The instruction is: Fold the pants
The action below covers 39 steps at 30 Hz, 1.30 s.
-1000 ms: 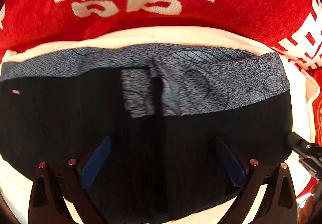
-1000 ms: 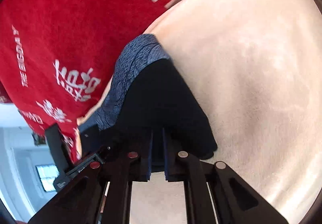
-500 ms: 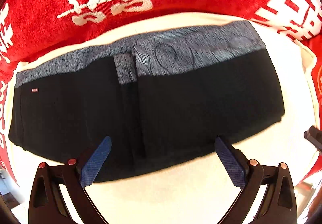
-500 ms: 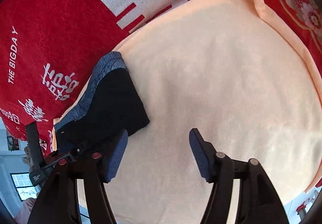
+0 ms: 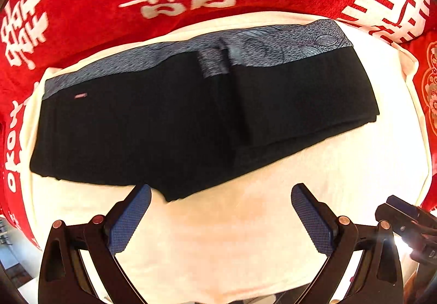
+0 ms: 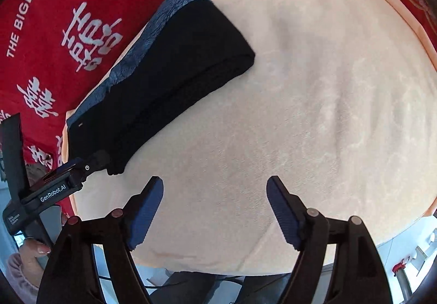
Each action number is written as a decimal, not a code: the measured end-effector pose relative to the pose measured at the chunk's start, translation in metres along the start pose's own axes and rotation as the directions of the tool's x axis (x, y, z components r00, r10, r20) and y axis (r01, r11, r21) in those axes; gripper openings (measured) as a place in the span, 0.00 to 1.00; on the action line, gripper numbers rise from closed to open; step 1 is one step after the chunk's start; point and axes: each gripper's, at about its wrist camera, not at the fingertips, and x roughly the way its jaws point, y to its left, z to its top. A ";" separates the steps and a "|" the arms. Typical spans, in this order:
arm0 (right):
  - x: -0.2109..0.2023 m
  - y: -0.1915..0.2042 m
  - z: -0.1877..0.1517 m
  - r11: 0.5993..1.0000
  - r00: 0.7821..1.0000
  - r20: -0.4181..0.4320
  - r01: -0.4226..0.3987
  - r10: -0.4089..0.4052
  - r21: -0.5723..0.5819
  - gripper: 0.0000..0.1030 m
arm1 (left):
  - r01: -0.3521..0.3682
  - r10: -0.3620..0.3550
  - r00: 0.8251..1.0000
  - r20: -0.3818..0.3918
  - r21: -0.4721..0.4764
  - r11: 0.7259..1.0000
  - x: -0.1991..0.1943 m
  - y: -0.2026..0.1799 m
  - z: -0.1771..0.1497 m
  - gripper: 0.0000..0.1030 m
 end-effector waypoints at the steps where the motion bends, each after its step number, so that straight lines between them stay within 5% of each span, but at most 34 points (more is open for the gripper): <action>1: 0.000 0.009 -0.002 1.000 1.000 -0.004 0.019 -0.020 -0.024 0.79 | -0.001 0.001 1.000 -0.002 -0.001 1.000 -0.004 0.005 -0.006 1.00; 10: -0.011 0.077 -0.034 0.984 0.995 0.001 0.094 -0.095 -0.153 0.80 | 0.011 -0.011 0.999 -0.033 0.004 1.000 -0.019 0.055 -0.044 1.00; 25: -0.040 0.113 -0.097 0.984 0.991 0.017 0.135 -0.134 -0.120 0.80 | 0.025 -0.029 0.999 0.037 0.112 0.993 -0.063 0.075 -0.051 1.00; 39: -0.089 0.119 -0.114 0.970 0.987 0.114 0.136 -0.115 -0.203 0.80 | 0.013 -0.012 0.999 0.050 -0.018 1.000 -0.087 0.083 -0.100 1.00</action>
